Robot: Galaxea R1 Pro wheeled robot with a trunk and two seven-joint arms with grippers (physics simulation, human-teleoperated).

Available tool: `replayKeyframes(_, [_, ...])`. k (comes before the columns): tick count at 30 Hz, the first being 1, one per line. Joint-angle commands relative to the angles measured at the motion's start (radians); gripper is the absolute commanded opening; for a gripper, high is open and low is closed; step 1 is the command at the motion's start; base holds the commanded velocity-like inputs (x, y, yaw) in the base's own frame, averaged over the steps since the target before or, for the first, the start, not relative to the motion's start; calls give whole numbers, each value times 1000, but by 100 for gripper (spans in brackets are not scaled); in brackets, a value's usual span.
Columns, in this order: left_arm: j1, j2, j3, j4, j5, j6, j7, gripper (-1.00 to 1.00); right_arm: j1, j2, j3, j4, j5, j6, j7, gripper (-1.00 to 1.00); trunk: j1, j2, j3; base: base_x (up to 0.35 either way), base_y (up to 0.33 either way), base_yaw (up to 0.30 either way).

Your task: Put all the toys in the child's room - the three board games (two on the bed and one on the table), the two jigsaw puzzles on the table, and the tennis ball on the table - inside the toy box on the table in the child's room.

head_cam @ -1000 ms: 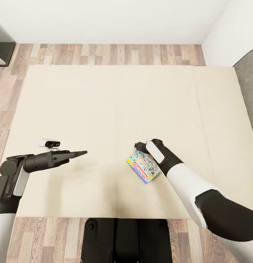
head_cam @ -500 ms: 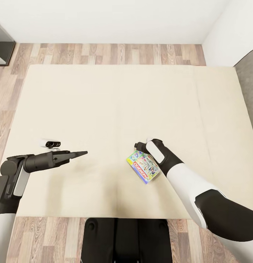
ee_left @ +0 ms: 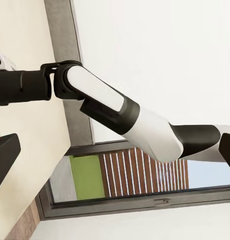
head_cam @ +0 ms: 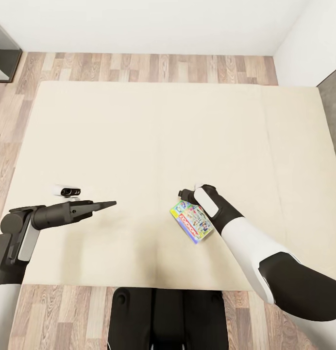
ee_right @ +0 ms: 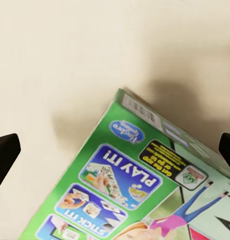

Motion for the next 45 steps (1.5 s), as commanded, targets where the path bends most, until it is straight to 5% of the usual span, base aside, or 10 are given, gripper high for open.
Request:
replayKeyframes(1, [0,0,0,0,-1,11,-4,100,-1,-1,5,-1,-10,0,-9,100,1,-2,-1,0,0,8])
replayKeyframes(45, [0,0,-1,0,-1,11,-4,100,-2,-1,5,-2,-9,4,-10,100,1,-2,-8,0,0,-27])
